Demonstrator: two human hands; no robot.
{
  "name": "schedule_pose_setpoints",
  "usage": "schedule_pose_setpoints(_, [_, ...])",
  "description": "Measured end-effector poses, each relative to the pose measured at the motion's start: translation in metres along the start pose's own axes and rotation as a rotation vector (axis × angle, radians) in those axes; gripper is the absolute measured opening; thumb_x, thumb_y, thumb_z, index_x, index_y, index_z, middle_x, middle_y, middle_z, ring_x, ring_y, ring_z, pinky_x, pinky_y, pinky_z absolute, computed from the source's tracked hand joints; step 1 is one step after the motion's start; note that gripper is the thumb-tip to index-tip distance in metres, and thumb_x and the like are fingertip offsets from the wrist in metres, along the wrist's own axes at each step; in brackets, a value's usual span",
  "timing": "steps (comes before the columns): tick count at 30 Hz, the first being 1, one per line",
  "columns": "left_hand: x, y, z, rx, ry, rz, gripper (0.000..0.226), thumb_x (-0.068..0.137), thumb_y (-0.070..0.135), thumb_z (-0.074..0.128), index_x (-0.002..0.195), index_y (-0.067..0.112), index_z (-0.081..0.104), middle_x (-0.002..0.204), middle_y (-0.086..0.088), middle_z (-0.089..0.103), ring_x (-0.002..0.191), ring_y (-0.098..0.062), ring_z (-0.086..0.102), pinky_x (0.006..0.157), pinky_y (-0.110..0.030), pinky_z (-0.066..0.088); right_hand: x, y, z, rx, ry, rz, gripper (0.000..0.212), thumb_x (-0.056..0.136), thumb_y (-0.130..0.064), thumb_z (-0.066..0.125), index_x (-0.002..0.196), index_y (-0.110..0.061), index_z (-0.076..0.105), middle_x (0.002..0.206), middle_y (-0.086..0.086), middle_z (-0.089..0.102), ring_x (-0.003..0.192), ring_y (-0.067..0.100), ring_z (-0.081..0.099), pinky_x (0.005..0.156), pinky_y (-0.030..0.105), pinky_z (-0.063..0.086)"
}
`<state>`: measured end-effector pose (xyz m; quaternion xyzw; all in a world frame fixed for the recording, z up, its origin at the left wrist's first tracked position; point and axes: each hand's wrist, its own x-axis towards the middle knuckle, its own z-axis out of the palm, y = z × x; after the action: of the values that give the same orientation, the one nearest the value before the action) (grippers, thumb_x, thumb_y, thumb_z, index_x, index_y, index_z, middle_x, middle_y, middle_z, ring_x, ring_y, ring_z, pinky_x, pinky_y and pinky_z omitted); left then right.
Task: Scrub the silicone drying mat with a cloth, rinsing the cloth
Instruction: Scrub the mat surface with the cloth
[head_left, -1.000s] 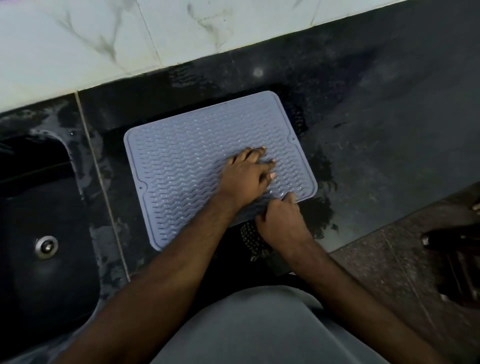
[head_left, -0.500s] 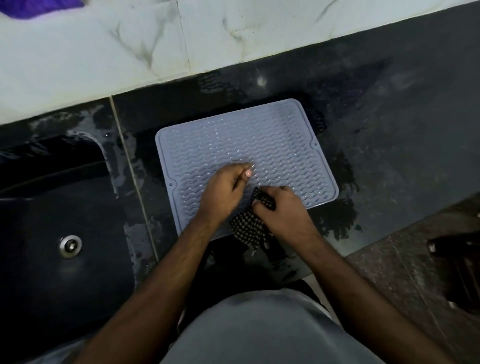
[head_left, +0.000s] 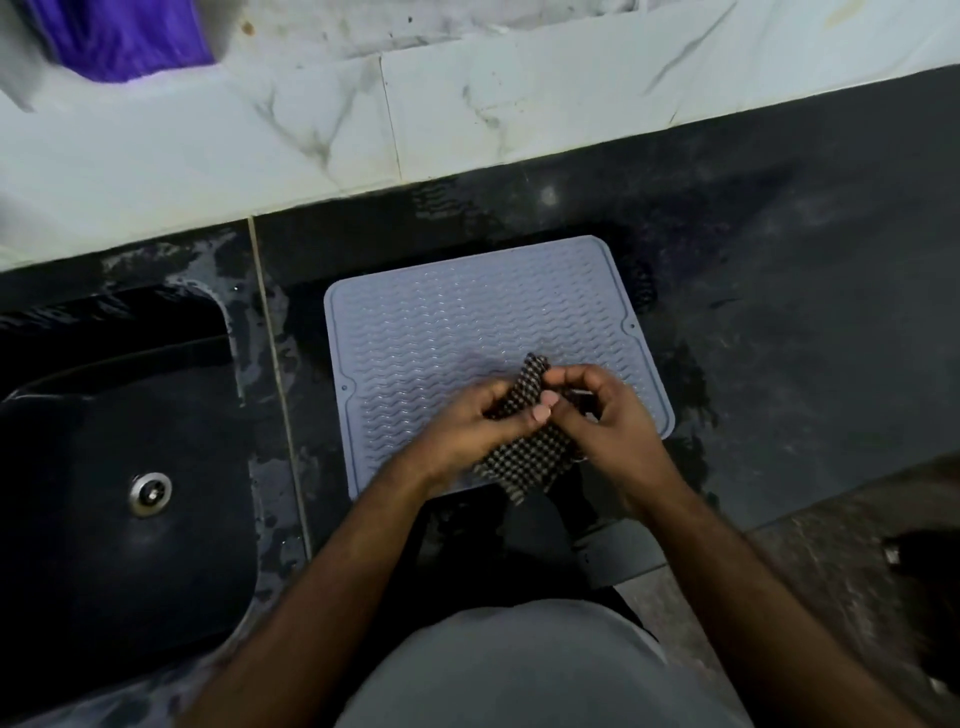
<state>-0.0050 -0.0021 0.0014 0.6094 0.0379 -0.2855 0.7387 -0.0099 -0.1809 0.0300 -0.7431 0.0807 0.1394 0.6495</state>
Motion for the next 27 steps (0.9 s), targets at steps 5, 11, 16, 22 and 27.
schedule_pose_setpoints(5, [0.000,-0.003,0.011,-0.041,0.030,0.016,0.033,0.095,0.013,0.070,0.127,0.011,0.067,0.118,-0.014,0.073,0.102,-0.023,0.072,0.086,-0.032,0.058,0.001,0.021,-0.017,-0.326,0.080,-0.013,0.029,0.095,-0.036,0.064,0.121,-0.023,0.065,0.115,0.001,0.067,0.102,0.012,0.066,0.086,0.022,0.053])
schedule_pose_setpoints(11, [0.003,0.014,0.008,0.154,-0.038,0.106,0.044,0.087,0.007,0.077,0.130,0.010,0.067,0.122,-0.010,0.072,0.110,-0.021,0.069,0.098,-0.037,0.054,0.011,0.024,-0.028,-0.119,-0.300,-0.084,0.039,0.100,-0.017,0.057,0.137,-0.018,0.048,0.127,-0.002,0.063,0.120,0.010,0.058,0.099,0.022,0.046])
schedule_pose_setpoints(16, [0.016,0.026,0.012,0.952,0.187,0.572,0.053,0.086,0.008,0.076,0.136,0.020,0.063,0.117,-0.001,0.063,0.110,-0.018,0.061,0.095,-0.033,0.049,0.035,0.004,-0.039,-0.135,-0.184,-0.260,0.040,0.084,0.021,0.060,0.116,-0.001,0.053,0.112,0.008,0.061,0.109,0.016,0.059,0.097,0.031,0.049])
schedule_pose_setpoints(22, [0.022,0.005,0.017,1.043,0.021,0.372,0.062,0.092,0.025,0.074,0.148,0.016,0.051,0.135,-0.007,0.059,0.123,-0.023,0.055,0.104,-0.036,0.045,0.049,0.013,-0.064,-0.672,0.004,-0.316,0.042,0.071,0.024,0.053,0.088,-0.008,0.074,0.108,0.007,0.066,0.101,0.027,0.059,0.090,0.033,0.047])
schedule_pose_setpoints(27, [0.021,-0.017,0.010,0.966,0.290,0.334,0.040,0.095,0.023,0.070,0.134,0.018,0.064,0.123,-0.001,0.064,0.112,-0.021,0.061,0.094,-0.039,0.052,0.031,0.023,-0.054,-0.951,0.221,-0.322,0.044,0.066,0.014,0.056,0.093,-0.015,0.074,0.109,0.007,0.061,0.096,0.031,0.053,0.084,0.041,0.048])
